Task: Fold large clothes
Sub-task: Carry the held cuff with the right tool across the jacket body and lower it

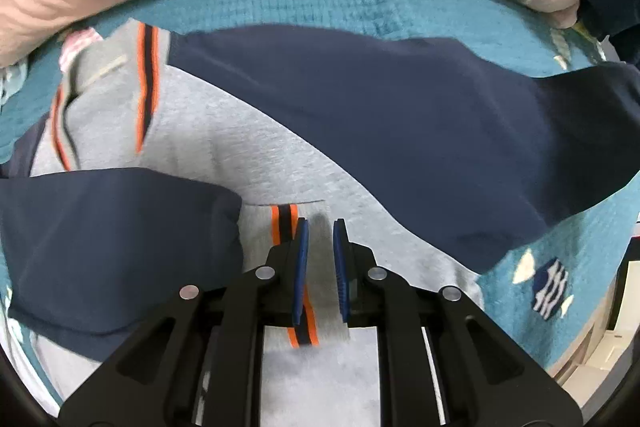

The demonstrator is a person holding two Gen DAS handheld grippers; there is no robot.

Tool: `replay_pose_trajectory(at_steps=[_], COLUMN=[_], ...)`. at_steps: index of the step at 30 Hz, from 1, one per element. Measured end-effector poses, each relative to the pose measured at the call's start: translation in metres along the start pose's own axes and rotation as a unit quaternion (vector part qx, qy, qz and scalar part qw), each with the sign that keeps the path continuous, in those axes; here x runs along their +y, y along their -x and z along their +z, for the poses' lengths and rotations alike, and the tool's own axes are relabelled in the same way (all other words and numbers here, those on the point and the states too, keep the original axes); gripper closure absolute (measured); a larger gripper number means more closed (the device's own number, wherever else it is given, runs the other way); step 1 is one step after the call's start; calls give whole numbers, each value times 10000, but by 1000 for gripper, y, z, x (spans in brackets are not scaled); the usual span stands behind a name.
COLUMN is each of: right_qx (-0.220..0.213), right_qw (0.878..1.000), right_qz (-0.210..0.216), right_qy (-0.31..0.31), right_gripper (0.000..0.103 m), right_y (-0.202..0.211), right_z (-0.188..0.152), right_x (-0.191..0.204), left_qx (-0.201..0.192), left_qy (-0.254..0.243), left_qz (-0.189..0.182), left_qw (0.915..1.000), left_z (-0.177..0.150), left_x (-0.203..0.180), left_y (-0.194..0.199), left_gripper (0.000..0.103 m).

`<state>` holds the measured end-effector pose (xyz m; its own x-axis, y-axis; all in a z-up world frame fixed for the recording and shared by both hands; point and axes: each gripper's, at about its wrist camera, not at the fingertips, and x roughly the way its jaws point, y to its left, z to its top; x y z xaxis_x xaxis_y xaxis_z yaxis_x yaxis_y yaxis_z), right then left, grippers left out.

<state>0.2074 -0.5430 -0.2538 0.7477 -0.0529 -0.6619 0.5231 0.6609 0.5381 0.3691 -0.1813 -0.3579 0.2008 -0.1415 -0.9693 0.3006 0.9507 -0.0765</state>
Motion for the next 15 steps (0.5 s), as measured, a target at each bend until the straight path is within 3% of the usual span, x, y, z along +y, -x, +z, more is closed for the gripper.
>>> replay_pose_trajectory(at_steps=[7, 15], right_qx=[131, 287], right_qw=[9979, 9943], right_qz=[620, 854], right_qy=[157, 562], right_gripper=[86, 85], right_y=[25, 40], right_z=[-32, -76], right_x=[63, 145], left_qx=[-434, -780], left_qy=[67, 308], left_qz=[-203, 66], left_qw=[9988, 9965], left_z=[-22, -50], left_x=[11, 58], left_y=[68, 131], left_gripper=[90, 89])
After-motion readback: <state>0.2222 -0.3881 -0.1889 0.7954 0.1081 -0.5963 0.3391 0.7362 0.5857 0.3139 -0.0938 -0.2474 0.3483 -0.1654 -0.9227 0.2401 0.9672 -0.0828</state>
